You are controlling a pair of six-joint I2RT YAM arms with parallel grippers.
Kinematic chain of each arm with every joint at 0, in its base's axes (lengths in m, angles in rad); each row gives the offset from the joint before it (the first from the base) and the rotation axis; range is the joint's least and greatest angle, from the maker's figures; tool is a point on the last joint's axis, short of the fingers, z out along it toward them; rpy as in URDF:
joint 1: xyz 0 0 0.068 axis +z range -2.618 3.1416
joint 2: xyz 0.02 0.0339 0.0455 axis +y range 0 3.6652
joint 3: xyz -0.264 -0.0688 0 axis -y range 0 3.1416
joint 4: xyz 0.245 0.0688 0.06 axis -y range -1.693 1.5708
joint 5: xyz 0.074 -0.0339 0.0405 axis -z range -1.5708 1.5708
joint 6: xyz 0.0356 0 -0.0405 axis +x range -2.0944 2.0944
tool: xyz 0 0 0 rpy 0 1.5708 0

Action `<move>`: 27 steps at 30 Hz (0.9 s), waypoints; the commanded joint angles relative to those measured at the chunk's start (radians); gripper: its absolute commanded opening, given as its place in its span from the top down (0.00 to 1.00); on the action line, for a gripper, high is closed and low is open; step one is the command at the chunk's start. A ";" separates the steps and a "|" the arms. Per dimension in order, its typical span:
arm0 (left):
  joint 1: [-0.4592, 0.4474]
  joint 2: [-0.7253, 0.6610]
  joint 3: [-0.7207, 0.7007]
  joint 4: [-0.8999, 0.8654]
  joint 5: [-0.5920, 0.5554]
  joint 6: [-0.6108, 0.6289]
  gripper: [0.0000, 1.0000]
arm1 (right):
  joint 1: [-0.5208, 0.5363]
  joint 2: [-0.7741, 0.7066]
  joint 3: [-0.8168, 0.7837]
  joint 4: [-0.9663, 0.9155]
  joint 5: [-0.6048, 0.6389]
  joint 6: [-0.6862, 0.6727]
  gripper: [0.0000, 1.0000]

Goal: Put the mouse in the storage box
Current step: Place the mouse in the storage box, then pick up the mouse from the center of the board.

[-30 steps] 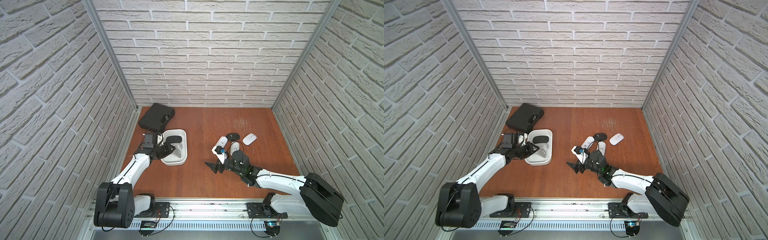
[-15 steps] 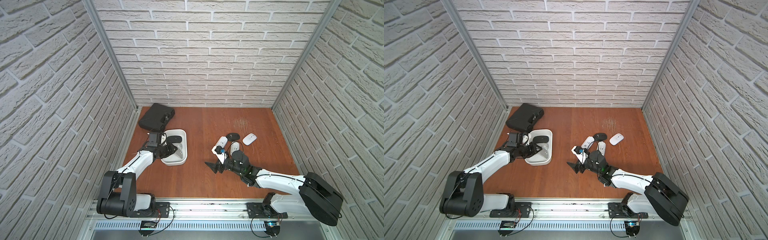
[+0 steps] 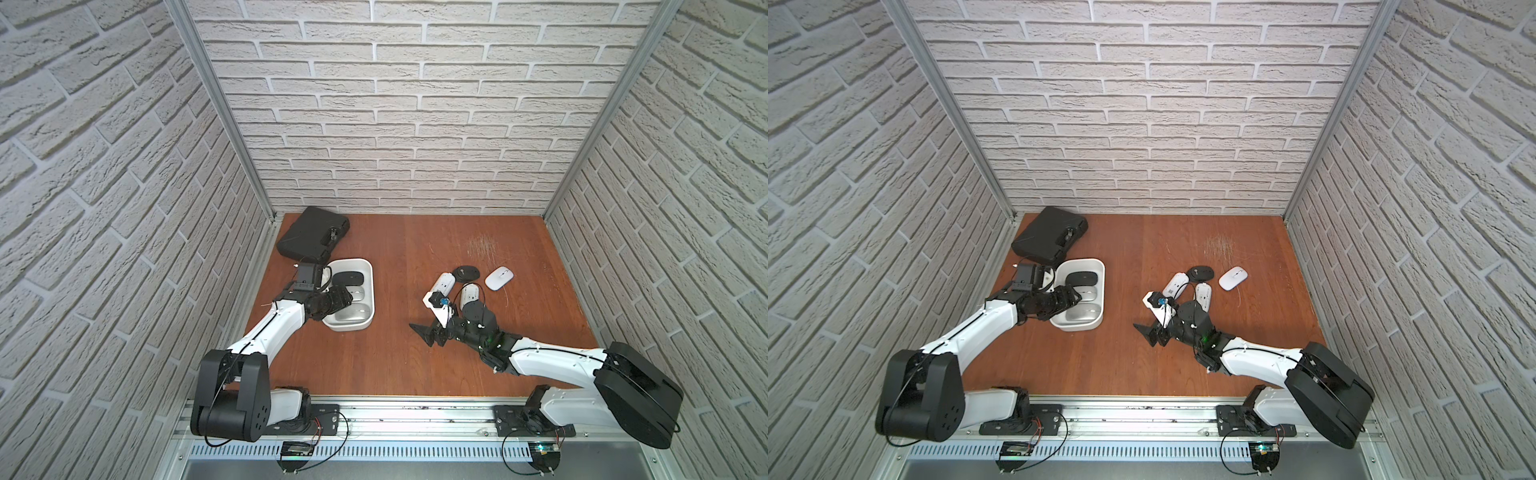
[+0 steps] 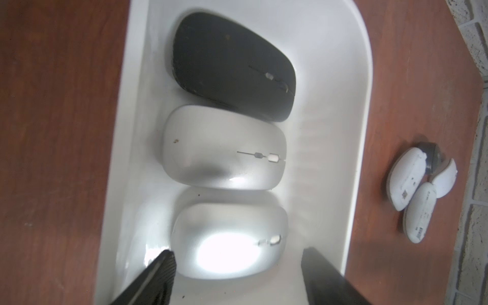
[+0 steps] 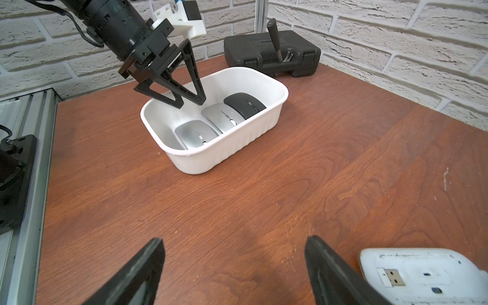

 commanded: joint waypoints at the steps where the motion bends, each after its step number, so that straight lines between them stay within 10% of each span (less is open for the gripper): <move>1: -0.007 -0.024 0.034 -0.045 -0.042 0.022 0.19 | 0.009 0.003 -0.011 0.048 0.009 0.011 0.13; 12: -0.020 -0.181 0.099 -0.138 -0.093 0.062 0.17 | -0.018 -0.015 0.093 -0.169 0.318 0.185 0.13; 27: -0.028 -0.314 0.066 -0.164 -0.092 0.070 0.17 | -0.355 0.114 0.334 -0.775 0.474 0.456 0.05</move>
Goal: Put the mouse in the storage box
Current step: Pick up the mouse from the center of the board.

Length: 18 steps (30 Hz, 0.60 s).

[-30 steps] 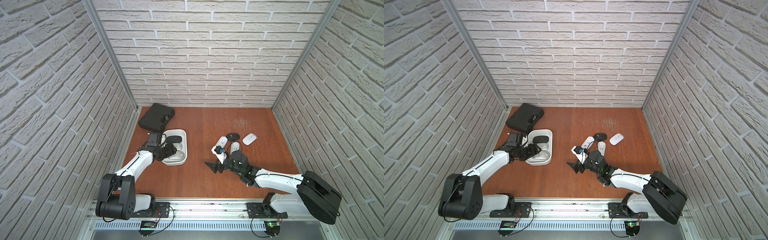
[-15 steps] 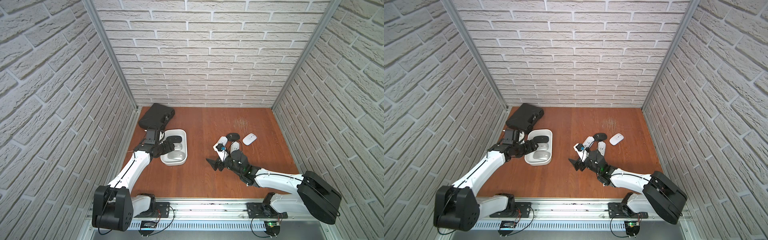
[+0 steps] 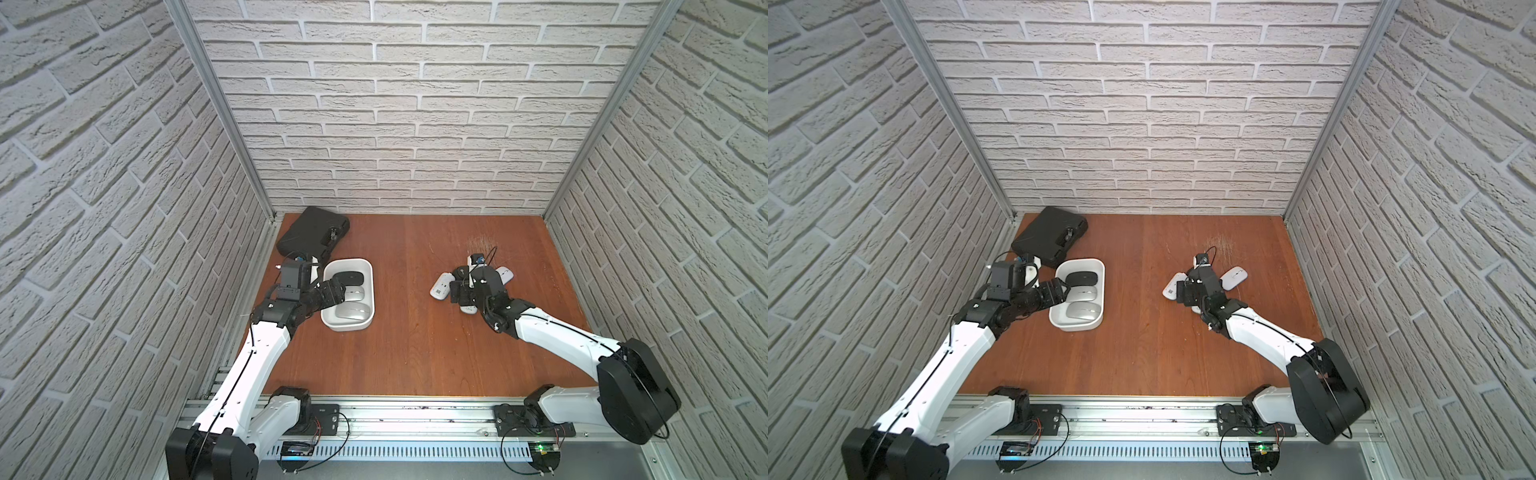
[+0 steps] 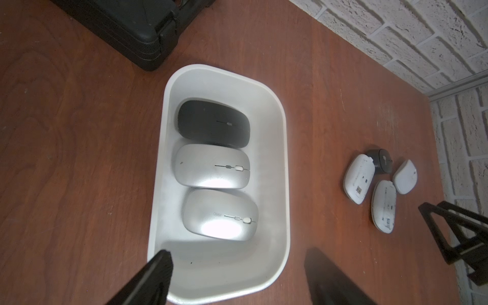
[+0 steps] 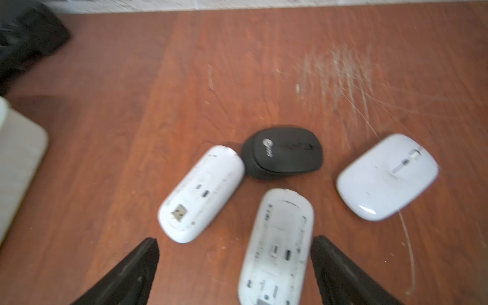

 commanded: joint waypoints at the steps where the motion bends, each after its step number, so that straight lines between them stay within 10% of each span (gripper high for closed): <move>1: -0.007 -0.001 -0.018 0.027 0.001 0.002 0.17 | -0.032 0.061 0.040 -0.156 0.026 0.061 0.05; 18: -0.007 -0.001 -0.015 0.020 0.002 0.012 0.17 | -0.058 0.349 0.242 -0.321 -0.008 0.092 0.08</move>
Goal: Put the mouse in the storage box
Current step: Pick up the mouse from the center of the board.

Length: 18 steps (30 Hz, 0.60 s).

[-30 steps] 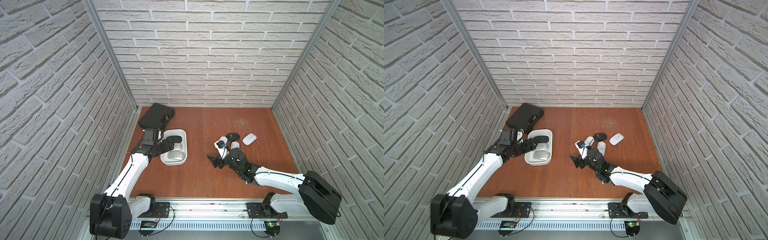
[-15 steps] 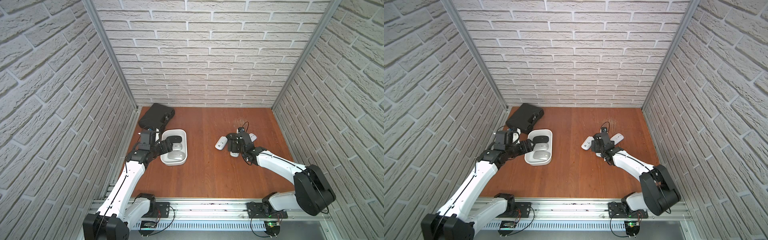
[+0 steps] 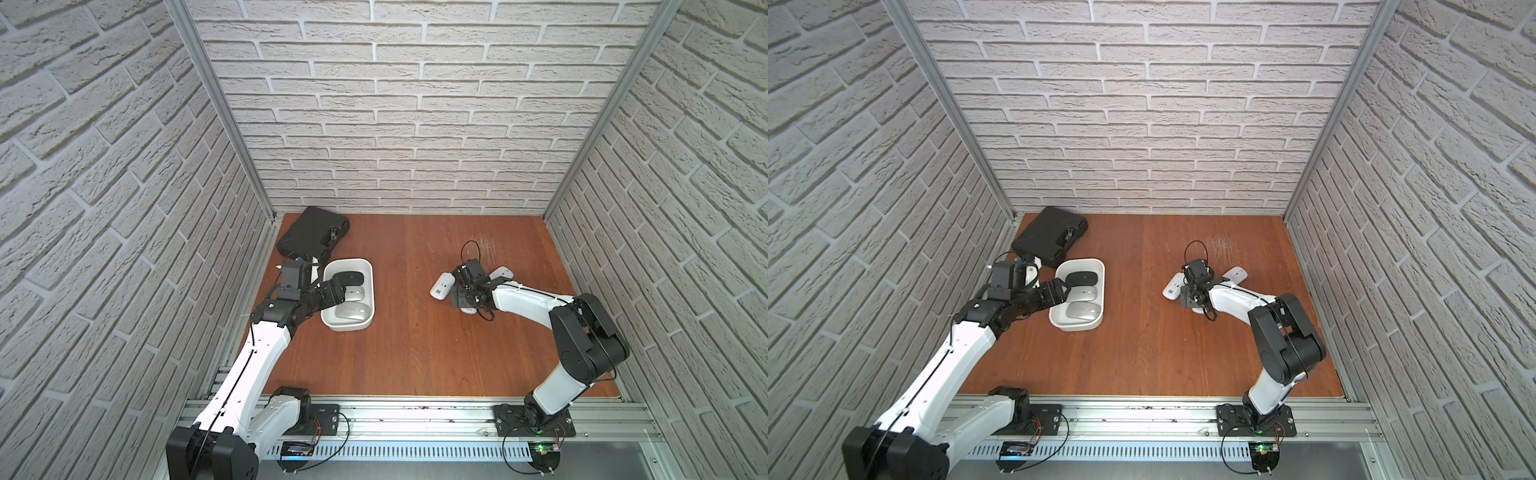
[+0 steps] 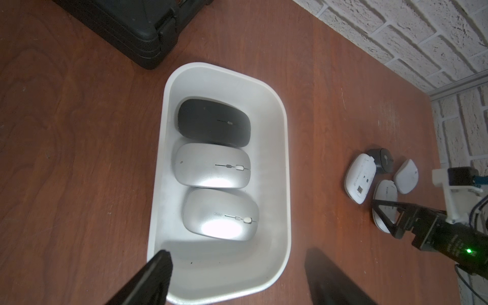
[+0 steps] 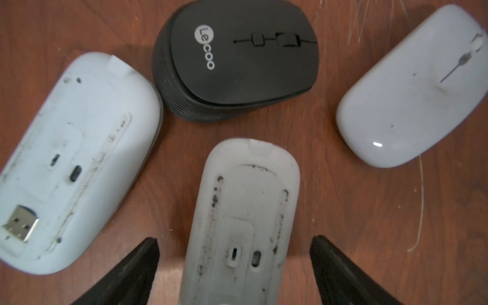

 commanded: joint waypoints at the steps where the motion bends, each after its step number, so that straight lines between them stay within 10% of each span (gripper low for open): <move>1: -0.007 -0.003 -0.014 0.019 0.001 0.013 0.16 | -0.007 0.026 0.028 -0.021 -0.008 0.021 0.08; 18: -0.009 -0.002 -0.016 0.024 0.010 0.009 0.17 | -0.026 0.032 -0.015 0.020 -0.091 0.046 0.32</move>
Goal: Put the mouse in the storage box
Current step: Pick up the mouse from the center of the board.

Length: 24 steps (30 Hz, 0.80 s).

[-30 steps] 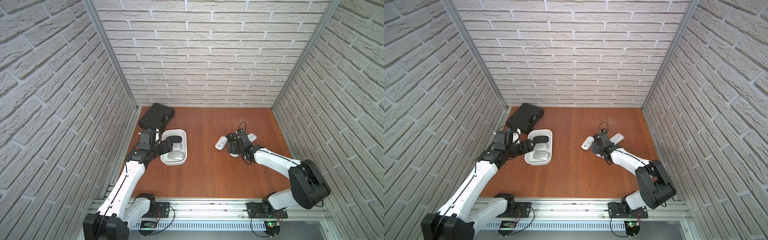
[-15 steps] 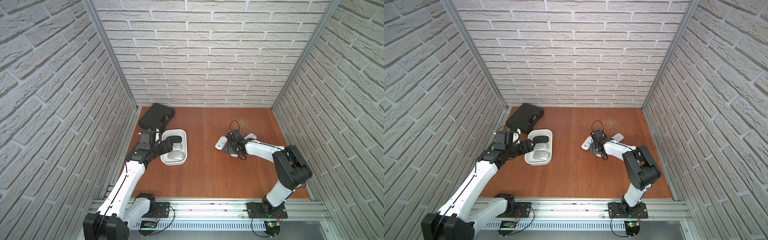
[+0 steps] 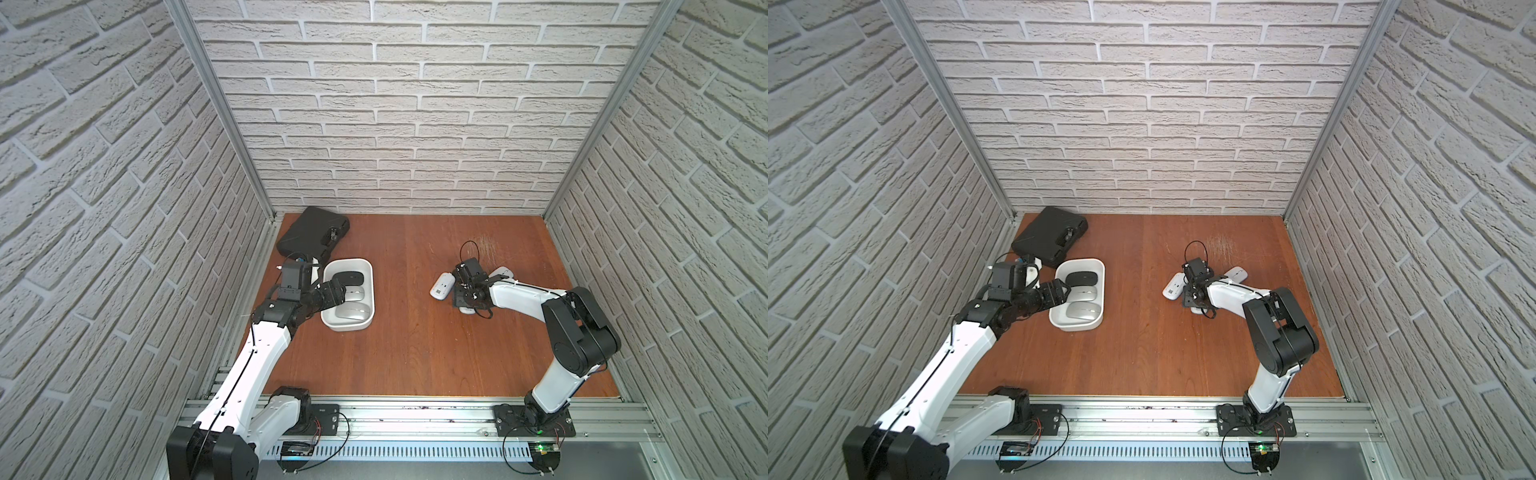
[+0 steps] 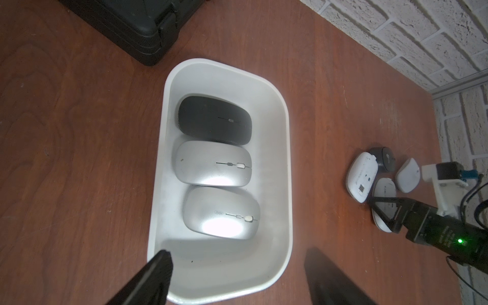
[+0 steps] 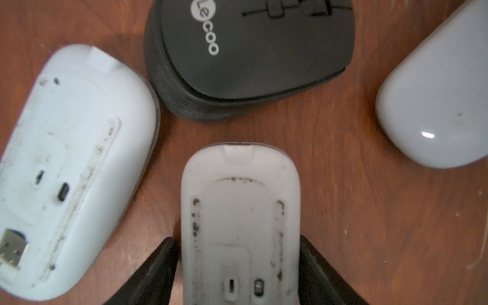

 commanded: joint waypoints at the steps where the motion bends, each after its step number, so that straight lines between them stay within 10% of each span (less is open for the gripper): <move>1: -0.007 -0.003 -0.010 0.021 0.009 0.008 0.17 | -0.008 -0.020 -0.036 0.008 -0.016 0.003 0.32; 24: -0.006 -0.049 -0.020 0.138 0.233 -0.028 0.19 | 0.034 -0.548 -0.361 0.543 -0.180 -0.222 0.50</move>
